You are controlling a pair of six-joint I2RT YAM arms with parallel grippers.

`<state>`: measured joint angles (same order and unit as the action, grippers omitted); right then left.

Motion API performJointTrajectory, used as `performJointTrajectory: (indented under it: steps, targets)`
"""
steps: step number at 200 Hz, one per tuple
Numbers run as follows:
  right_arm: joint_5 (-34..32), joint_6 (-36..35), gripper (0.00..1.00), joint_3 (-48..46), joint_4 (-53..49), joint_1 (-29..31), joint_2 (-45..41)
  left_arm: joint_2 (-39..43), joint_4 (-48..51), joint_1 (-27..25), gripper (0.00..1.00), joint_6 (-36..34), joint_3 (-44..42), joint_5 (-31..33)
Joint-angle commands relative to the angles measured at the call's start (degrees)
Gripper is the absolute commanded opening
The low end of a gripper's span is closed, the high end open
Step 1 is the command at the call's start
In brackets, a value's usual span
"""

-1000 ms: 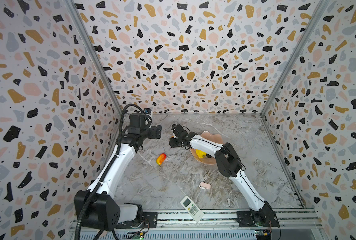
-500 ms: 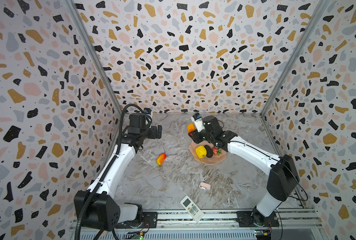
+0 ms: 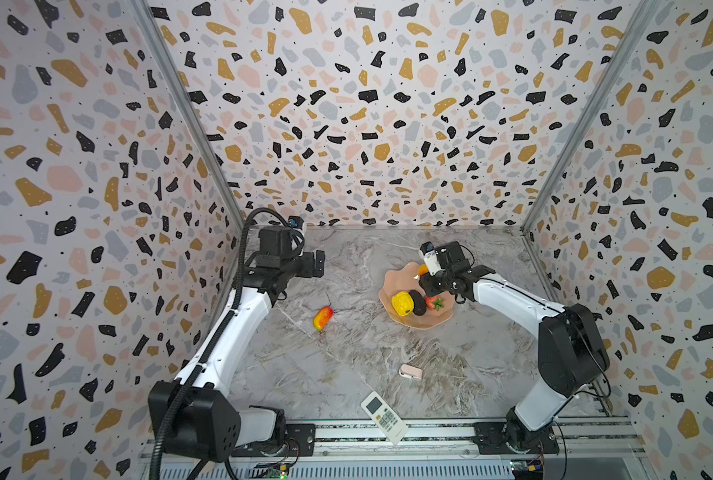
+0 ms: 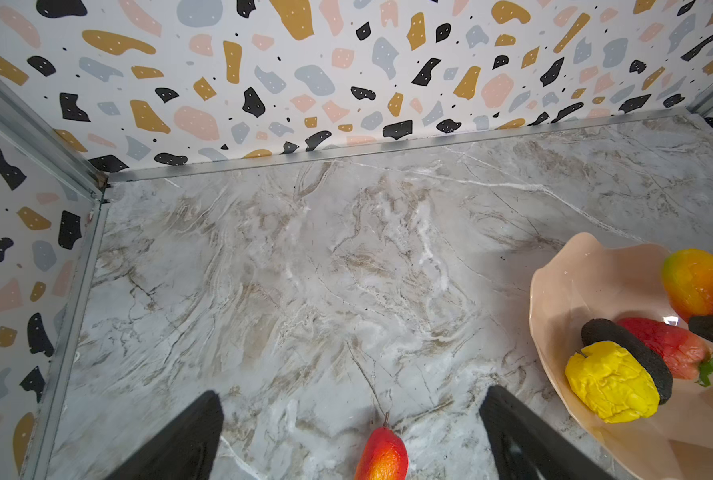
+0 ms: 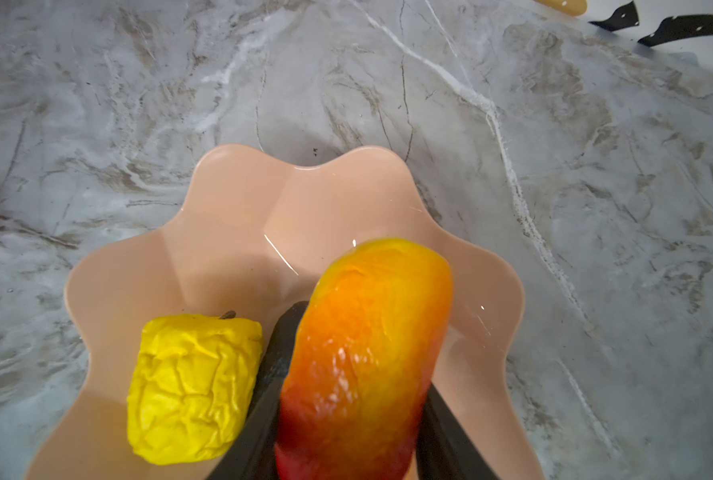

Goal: Place and organize the fake fruits in the fruit bowl
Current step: 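Lift the mango over the pink bowl and release it beside the strawberry, then reach the right gripper to the second mango on the table and grasp it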

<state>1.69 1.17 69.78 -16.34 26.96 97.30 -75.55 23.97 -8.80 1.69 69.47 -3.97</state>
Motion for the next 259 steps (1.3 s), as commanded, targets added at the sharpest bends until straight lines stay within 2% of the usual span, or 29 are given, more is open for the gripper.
performJointTrajectory:
  steps: [1, 59, 134, 182, 206, 222, 240, 259]
  targets:
    - [-0.02, -1.43, 0.23, 0.88, -1.18, -0.25, 1.50, -0.20, -1.10, -0.34, 1.00, 0.12, 1.62, -0.33]
    - [0.07, -0.82, 0.32, 0.84, -0.05, -0.41, 4.50, -0.90, -0.94, -0.34, 0.99, 0.12, 2.11, -0.39]
    - [-1.30, -1.17, 0.67, 1.30, -1.04, -0.98, 3.33, -1.17, -0.85, -0.43, 1.00, 0.10, 2.29, -0.41]
    - [-2.79, -1.55, 0.80, 3.66, -3.86, -0.80, 1.17, -0.98, -0.76, -0.43, 1.00, 0.01, 2.23, -0.21]
    - [-4.06, -2.61, 0.89, 7.05, -6.16, 0.89, -0.87, -0.78, -0.61, -0.43, 1.00, -0.18, 2.14, -0.12]
    - [-4.35, -3.91, 1.00, 9.57, -6.77, 3.10, -1.86, -0.74, -0.59, -0.43, 0.99, -0.27, 2.16, 0.08]
    - [-2.70, -5.37, 0.99, 11.73, -6.37, 6.16, -2.18, -0.57, -0.58, -0.43, 1.00, -0.31, 2.03, 0.10]
    - [1.90, -5.82, 0.99, 13.79, -4.48, 10.05, -1.23, -0.27, -0.46, -0.43, 1.00, -0.27, 1.81, 0.26]
